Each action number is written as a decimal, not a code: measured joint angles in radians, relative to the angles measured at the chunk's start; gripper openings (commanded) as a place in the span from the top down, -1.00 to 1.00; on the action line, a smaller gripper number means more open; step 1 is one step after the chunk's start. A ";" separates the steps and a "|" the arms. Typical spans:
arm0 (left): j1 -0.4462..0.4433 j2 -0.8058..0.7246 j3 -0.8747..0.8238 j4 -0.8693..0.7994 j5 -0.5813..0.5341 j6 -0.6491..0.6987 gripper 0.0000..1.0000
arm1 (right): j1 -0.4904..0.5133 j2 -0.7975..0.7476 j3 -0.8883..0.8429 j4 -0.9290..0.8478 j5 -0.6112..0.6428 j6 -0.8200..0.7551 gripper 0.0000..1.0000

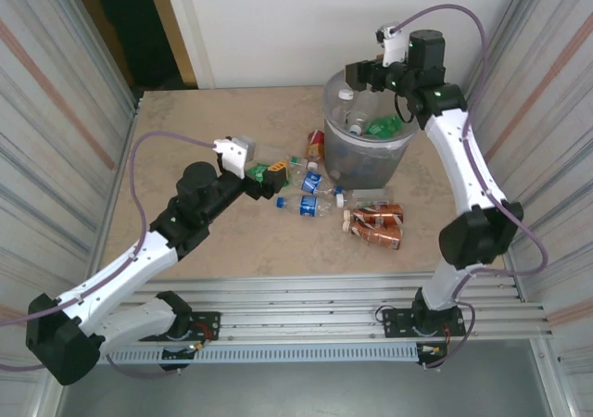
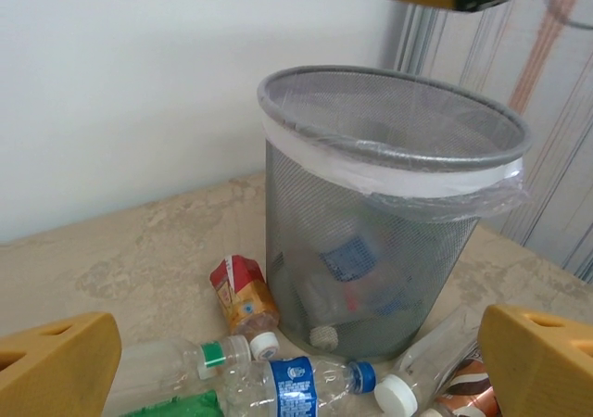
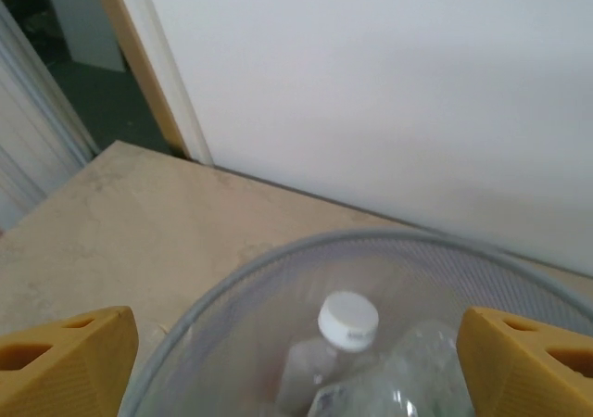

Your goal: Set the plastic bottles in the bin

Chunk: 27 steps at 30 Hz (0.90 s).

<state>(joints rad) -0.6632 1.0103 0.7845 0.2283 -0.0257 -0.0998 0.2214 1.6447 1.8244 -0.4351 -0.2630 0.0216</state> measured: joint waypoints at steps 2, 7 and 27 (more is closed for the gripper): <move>0.000 -0.002 -0.012 0.000 -0.022 -0.010 -0.98 | 0.031 -0.076 -0.067 -0.039 0.061 0.004 -0.80; 0.010 -0.007 -0.040 -0.009 -0.078 -0.056 -0.98 | 0.124 -0.257 -0.259 -0.129 0.205 0.032 -0.85; 0.113 -0.040 -0.124 -0.019 -0.126 -0.222 -0.97 | 0.316 -0.576 -0.872 -0.442 0.361 0.427 -0.95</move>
<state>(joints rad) -0.5503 0.9707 0.6605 0.2092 -0.1513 -0.3218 0.5377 1.0691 0.9520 -0.8772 0.0978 0.4484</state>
